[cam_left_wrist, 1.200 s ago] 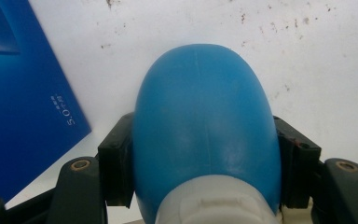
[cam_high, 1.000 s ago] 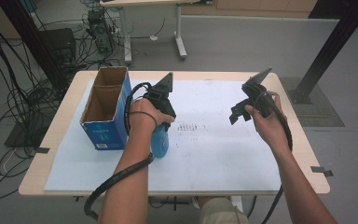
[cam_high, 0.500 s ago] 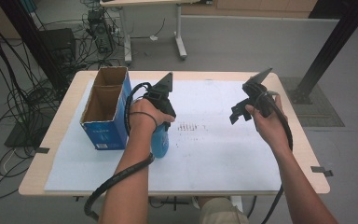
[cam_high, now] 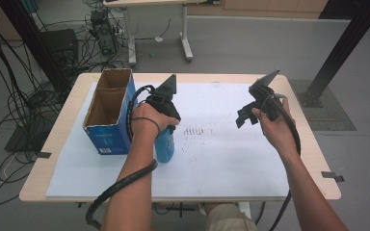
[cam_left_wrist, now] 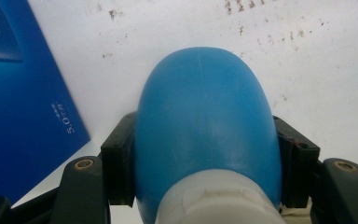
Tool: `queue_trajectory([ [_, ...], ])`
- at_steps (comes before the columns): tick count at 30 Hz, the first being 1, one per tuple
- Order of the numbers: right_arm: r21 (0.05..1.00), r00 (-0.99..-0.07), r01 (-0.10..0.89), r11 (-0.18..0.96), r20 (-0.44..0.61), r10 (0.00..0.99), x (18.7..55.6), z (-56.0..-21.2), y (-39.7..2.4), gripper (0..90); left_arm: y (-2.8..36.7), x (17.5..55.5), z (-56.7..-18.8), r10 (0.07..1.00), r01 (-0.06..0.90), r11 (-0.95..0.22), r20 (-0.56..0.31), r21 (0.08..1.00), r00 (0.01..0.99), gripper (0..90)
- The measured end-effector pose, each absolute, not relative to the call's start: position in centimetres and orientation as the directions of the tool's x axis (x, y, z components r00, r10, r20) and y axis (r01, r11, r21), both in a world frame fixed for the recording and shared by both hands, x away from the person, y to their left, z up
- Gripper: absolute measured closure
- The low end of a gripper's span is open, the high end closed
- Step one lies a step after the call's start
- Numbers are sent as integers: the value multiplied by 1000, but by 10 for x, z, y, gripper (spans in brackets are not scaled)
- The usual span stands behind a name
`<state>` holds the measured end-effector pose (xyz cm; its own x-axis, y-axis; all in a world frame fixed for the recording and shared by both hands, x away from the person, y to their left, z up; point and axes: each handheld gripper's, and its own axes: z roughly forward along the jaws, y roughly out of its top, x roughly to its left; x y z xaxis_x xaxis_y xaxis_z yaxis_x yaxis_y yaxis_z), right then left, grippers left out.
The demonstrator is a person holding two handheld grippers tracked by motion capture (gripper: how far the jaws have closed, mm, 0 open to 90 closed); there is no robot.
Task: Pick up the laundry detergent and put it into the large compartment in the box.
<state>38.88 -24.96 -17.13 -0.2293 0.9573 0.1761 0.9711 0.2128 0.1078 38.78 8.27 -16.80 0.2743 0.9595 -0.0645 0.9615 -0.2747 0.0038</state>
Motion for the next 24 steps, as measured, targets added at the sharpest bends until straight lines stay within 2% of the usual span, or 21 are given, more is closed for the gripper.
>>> queue_trajectory([
  [24,114,-223,972,204,186,957,387,-178,-256,81,85,380,-158,959,960,-276,-46,38,278,382],
])
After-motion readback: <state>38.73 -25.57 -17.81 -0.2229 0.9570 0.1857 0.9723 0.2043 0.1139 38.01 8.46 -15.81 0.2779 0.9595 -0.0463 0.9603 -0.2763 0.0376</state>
